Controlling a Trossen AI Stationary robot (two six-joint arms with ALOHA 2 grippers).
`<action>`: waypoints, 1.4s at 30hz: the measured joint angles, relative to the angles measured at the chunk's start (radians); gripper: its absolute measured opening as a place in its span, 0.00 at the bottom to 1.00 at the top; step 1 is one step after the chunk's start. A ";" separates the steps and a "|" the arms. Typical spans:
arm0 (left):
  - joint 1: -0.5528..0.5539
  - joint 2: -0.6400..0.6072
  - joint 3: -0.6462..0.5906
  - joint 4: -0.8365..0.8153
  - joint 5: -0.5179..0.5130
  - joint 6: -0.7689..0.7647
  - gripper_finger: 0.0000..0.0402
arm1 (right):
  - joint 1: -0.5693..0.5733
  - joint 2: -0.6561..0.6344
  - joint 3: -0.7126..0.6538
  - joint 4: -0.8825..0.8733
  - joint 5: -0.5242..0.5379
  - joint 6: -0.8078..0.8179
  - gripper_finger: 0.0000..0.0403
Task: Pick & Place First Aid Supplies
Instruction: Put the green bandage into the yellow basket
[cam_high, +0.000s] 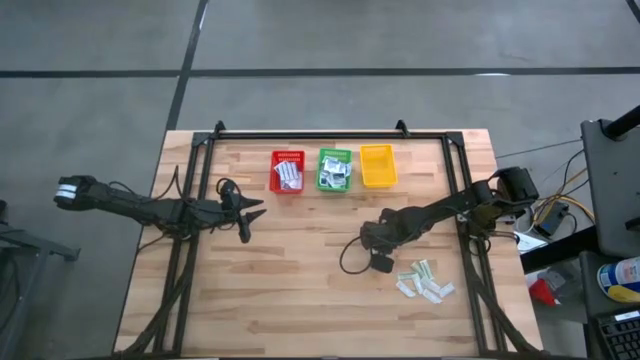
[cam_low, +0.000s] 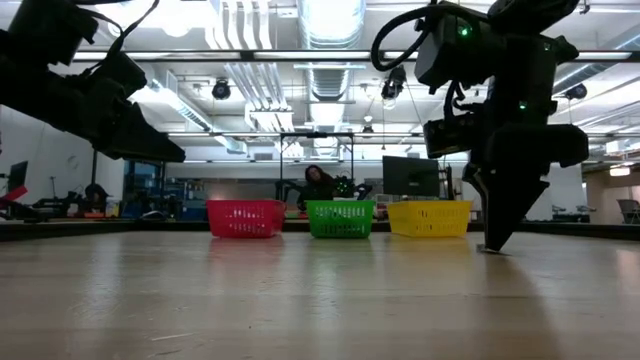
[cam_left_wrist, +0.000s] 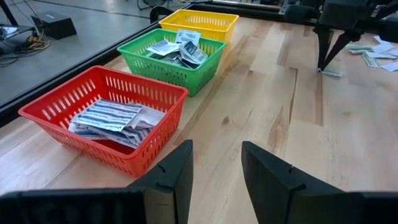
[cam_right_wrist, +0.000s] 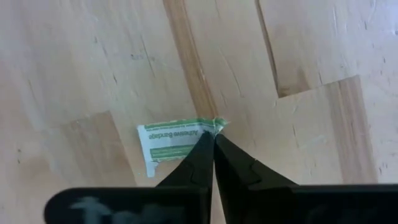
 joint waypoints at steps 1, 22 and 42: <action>0.000 0.000 0.000 0.000 0.000 0.001 0.33 | -0.003 -0.009 0.000 -0.003 -0.004 0.001 0.02; 0.000 0.000 0.000 0.000 0.000 0.011 0.33 | -0.267 -0.438 0.015 -0.069 -0.037 -0.082 0.02; 0.000 0.000 0.000 0.000 0.000 0.030 0.33 | -0.686 -0.579 0.015 0.111 -0.053 -0.189 0.02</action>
